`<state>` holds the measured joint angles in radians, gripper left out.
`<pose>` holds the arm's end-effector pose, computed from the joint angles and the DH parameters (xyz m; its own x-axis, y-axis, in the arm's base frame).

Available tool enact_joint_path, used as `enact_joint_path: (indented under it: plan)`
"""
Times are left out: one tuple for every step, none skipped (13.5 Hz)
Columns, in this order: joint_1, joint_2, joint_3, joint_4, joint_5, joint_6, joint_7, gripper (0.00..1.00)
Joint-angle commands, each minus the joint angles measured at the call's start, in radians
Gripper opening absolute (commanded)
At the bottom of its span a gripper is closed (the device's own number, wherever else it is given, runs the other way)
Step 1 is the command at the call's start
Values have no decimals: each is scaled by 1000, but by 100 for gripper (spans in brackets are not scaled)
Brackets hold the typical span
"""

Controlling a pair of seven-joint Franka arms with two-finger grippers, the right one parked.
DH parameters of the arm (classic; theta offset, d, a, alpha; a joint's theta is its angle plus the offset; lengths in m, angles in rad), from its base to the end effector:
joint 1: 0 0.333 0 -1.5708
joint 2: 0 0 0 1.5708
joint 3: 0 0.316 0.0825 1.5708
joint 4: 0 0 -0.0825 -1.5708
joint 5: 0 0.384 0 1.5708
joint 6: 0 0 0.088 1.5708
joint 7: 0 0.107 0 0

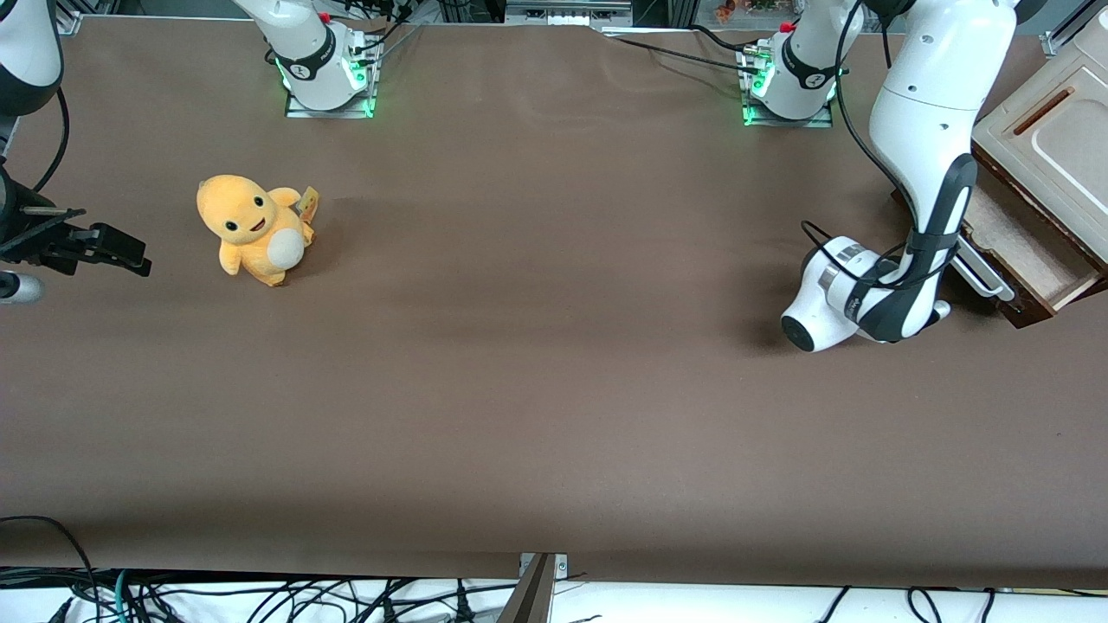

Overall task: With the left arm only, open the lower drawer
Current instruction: 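Pull the gripped handle outward, sliding the lower drawer open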

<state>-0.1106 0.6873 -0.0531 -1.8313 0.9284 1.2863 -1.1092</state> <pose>0.5338 0.0161 0.1695 0.8582 0.5133 0.0065 0.0742 -0.1115 -0.9910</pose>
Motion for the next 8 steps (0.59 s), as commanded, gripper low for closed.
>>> enact_joint_path:
  plan:
    - [-14,14,7,32,-20,-30,-1,100]
    - [-14,12,7,32,-20,-30,-1,100]
    - [-14,14,7,32,-20,-30,-1,100]
    - [-14,12,6,32,-20,-28,-1,100]
    - [-14,11,6,32,-20,-28,0,100]
    - [-14,6,6,32,-20,-28,6,100]
    - [-14,3,3,32,-22,-28,8,100]
    - [-11,0,-25,32,-22,-28,11,100]
